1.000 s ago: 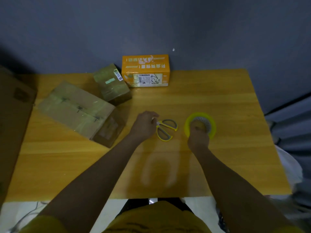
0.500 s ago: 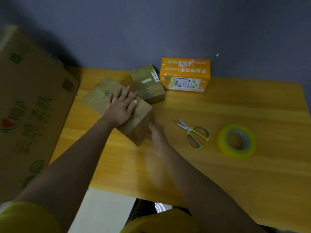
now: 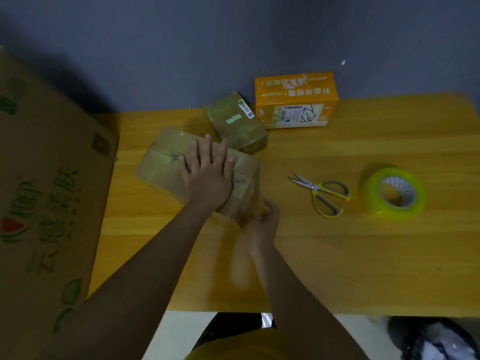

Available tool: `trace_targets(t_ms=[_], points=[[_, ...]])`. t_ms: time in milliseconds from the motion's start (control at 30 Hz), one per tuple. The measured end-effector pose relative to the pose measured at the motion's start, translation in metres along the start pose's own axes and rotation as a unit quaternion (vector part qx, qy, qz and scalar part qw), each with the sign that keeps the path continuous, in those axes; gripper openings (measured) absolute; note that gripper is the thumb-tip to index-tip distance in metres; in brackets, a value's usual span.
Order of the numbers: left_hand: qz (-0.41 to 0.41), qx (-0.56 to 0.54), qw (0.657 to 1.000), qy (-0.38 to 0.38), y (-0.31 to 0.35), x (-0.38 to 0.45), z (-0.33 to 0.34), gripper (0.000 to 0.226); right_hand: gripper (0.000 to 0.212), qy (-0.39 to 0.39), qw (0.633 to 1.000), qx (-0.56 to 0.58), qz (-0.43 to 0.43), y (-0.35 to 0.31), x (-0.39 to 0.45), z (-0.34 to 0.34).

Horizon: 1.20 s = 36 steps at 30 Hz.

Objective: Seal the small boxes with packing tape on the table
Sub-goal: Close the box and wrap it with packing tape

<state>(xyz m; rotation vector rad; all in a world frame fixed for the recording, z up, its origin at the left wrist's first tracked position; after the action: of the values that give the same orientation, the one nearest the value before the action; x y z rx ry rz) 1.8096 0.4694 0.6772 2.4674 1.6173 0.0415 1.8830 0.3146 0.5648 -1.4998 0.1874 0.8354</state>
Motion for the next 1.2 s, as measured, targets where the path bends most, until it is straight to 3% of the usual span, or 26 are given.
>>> trace_targets(t_ms=[67, 100, 200, 267, 400, 467, 533, 667, 733, 767, 833, 967, 1000, 1067, 1200], points=[[-0.009, -0.004, 1.0, -0.006, -0.001, -0.002, 0.003, 0.061, 0.034, 0.05, 0.993, -0.037, -0.1, -0.016, -0.005, -0.015], [-0.012, -0.005, 1.0, -0.01, -0.002, -0.001, 0.003, 0.059, 0.035, 0.033, 0.986, -0.033, -0.158, -0.031, -0.012, -0.011], [-0.02, -0.01, 0.999, -0.025, -0.001, 0.0, 0.005, 0.052, 0.052, -0.168, 0.951, -0.038, -0.257, -0.058, -0.046, 0.043], [-0.019, -0.003, 0.999, -0.031, 0.0, -0.002, 0.005, 0.052, 0.07, -0.223, 0.95, -0.056, -0.213, -0.041, -0.046, 0.063], [-0.023, 0.004, 0.999, -0.033, 0.0, -0.002, 0.005, 0.052, 0.1, -0.217, 0.968, -0.085, -0.095, -0.006, -0.012, 0.049], [-0.028, -0.003, 0.999, -0.035, -0.001, -0.004, 0.005, 0.052, 0.096, -0.183, 0.972, -0.101, -0.111, -0.007, -0.011, 0.041], [-0.029, -0.008, 0.999, -0.038, 0.0, -0.003, 0.006, 0.052, 0.09, -0.199, 0.962, -0.102, -0.156, -0.018, -0.027, 0.053], [-0.031, -0.002, 0.998, -0.046, 0.001, -0.005, 0.004, 0.052, 0.096, -0.261, 0.951, -0.14, -0.086, -0.001, -0.022, 0.049], [-0.034, -0.008, 0.998, -0.055, 0.0, -0.005, 0.003, 0.052, 0.075, -0.295, 0.918, -0.246, -0.094, -0.004, -0.017, 0.027], [-0.037, -0.014, 0.997, -0.059, 0.0, -0.003, 0.003, 0.052, 0.062, -0.29, 0.905, -0.292, -0.108, -0.01, -0.012, 0.01], [-0.053, -0.041, 0.996, -0.06, 0.005, -0.002, -0.001, 0.05, 0.049, -0.201, 0.9, -0.344, -0.175, -0.037, 0.006, -0.036], [-0.029, -0.064, 0.996, -0.048, 0.047, -0.004, -0.012, 0.048, 0.044, -0.02, 0.879, -0.4, -0.258, -0.109, 0.043, -0.119], [0.009, -0.058, 0.998, -0.029, 0.066, -0.006, -0.015, 0.051, 0.043, 0.001, 0.867, -0.427, -0.258, -0.122, 0.054, -0.136], [0.098, -0.071, 0.993, -0.008, 0.112, -0.013, -0.015, 0.057, 0.053, 0.041, 0.805, -0.519, -0.284, -0.138, 0.079, -0.165], [0.21, -0.116, 0.965, -0.106, 0.199, -0.035, 0.019, 0.054, 0.086, 0.022, 0.647, -0.722, -0.246, -0.135, 0.134, -0.194]])
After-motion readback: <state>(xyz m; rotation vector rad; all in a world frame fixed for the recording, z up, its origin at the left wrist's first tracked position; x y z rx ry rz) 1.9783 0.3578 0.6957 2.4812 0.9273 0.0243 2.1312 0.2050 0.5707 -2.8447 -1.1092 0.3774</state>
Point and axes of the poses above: each hand's wrist, its own x-axis towards the middle knuckle, its own z-axis out of the palm, y = z × x, the point moved 9 cm from there along x, towards the middle knuckle, and after that the axes turned 2 degrees about -z, right-handed, at the moved point
